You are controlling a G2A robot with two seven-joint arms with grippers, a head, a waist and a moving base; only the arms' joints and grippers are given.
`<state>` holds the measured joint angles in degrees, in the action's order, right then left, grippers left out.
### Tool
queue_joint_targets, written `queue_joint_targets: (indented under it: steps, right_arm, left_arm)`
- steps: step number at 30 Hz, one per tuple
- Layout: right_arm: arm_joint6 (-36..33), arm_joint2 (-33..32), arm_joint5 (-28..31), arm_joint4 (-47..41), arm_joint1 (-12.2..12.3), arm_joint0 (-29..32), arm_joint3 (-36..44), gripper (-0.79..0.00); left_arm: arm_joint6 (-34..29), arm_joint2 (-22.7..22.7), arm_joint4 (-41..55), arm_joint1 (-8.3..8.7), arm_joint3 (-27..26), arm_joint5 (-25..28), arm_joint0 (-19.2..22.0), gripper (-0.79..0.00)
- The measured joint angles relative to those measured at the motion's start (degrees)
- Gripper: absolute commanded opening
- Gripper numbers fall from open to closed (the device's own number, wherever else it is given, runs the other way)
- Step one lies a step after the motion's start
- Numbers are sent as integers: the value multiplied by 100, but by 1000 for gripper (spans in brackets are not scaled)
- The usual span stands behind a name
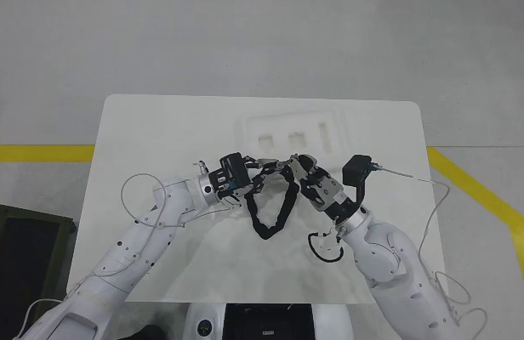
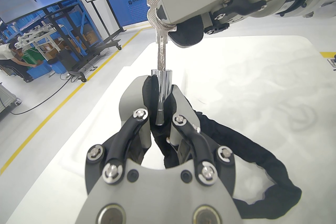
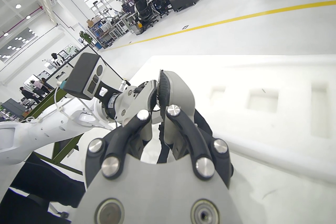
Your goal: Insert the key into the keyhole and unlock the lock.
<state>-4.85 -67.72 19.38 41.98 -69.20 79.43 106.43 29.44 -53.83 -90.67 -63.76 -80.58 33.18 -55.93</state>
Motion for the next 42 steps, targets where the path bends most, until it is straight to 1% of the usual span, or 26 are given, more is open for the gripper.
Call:
queue_joint_targets:
  steps: [5,6,7,9,10,11,12,13,14,15,16,18,19,21,22,23,24,25,26,27,35,42]
  right_arm:
    - [-130,-10,15,47,1,-18,41,-779]
    - [-142,-11,10,56,0,-23,43,-696]
    - [-150,-10,6,61,-2,-28,43,-659]
    - [-163,-7,-1,67,-6,-40,38,-659]
    - [-168,-5,-3,72,-7,-44,36,-622]
    - [-172,-3,-6,73,-9,-47,34,-557]
    - [-181,1,-7,70,-11,-50,33,-453]
    - [-188,2,-8,67,-12,-53,32,-388]
    - [-193,2,-9,64,-14,-55,31,-194]
    - [-197,2,-17,60,-16,-55,31,-108]
    - [-198,1,-25,56,-17,-55,38,-49]
    - [-201,-7,-32,40,-20,-48,78,-22]
    - [-207,-13,-32,30,-20,-43,101,-28]
    - [-227,-39,-22,14,-18,-27,173,-68]
    - [-228,-59,-12,13,-16,-19,219,-129]
    - [-222,-85,-2,15,-13,-8,271,-332]
    - [-207,-131,2,27,-8,13,342,-474]
    - [-190,-171,2,34,-4,33,392,-570]
    - [-173,-210,0,34,-1,56,437,-699]
    - [-166,-262,2,29,5,84,483,-785]
    - [-118,-366,183,102,14,61,560,-785]
    - [52,-167,50,265,-31,-58,432,-785]
  left_arm:
    - [-1,0,0,0,0,0,0,-785]
    - [-1,0,0,0,0,0,0,-785]
    - [-1,0,0,0,0,0,0,-785]
    - [-1,0,0,0,0,0,0,-785]
    - [-1,0,0,0,0,0,0,-785]
    - [-1,0,0,0,0,0,0,-785]
    - [-1,0,0,0,0,0,0,-785]
    - [-1,0,0,0,0,0,0,-785]
    - [-1,0,0,0,0,0,0,-785]
    - [-1,0,0,0,0,0,0,-785]
    - [-1,0,0,0,0,0,0,-785]
    - [-1,0,0,0,0,0,0,-785]
    - [-1,0,0,0,0,0,0,-785]
    - [-1,0,0,0,0,0,0,-785]
    - [-1,0,0,0,0,0,0,-785]
    - [-1,0,0,0,0,0,0,-785]
    - [-1,0,0,0,0,0,0,-785]
    - [-1,0,0,0,0,0,0,-785]
    - [-1,0,0,0,0,0,0,-785]
    - [-1,0,0,0,0,0,0,-785]
    - [-1,0,0,0,0,0,0,-785]
    - [-1,0,0,0,0,0,0,-785]
